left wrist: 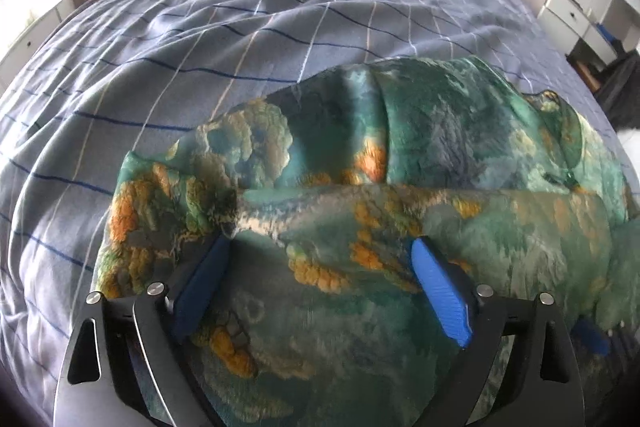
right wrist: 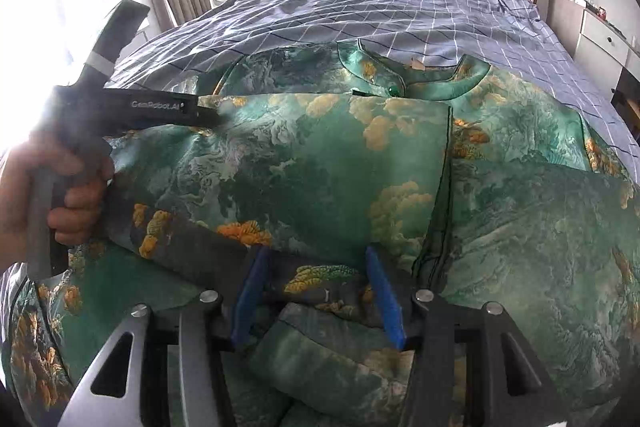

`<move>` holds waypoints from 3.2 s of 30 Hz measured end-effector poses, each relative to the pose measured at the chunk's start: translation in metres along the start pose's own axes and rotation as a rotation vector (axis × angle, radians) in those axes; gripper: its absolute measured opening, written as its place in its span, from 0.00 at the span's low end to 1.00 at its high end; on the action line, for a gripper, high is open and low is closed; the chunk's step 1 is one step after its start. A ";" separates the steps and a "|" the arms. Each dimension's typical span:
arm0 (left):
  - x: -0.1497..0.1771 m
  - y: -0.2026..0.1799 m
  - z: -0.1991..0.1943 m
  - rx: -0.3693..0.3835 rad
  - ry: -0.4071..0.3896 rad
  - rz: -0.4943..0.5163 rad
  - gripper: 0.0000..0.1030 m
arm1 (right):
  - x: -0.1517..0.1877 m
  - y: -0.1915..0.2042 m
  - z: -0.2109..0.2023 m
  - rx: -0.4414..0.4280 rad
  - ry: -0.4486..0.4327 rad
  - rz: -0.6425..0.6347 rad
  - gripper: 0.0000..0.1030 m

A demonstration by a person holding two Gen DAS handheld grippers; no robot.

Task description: Fold large clothes

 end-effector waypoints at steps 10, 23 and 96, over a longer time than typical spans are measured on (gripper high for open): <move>0.050 -0.004 -0.069 0.000 -0.021 0.147 0.90 | 0.002 0.002 -0.001 0.014 0.000 -0.018 0.51; 0.128 0.003 -0.193 0.040 -0.115 0.102 0.92 | -0.002 0.007 -0.006 0.025 0.032 -0.073 0.57; 0.289 0.063 -0.227 0.190 0.139 -0.070 0.96 | 0.249 -0.156 -0.297 0.110 0.213 0.378 0.78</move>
Point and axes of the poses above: each gripper's, at about its wrist camera, not at the fingertips, and z roughly the way its jaws point, y to its left, x to its underside, the point moved 9 cm from there along z, roughly the way its jaws point, and after that the axes turned 8 degrees about -y, right-handed, at the moved point
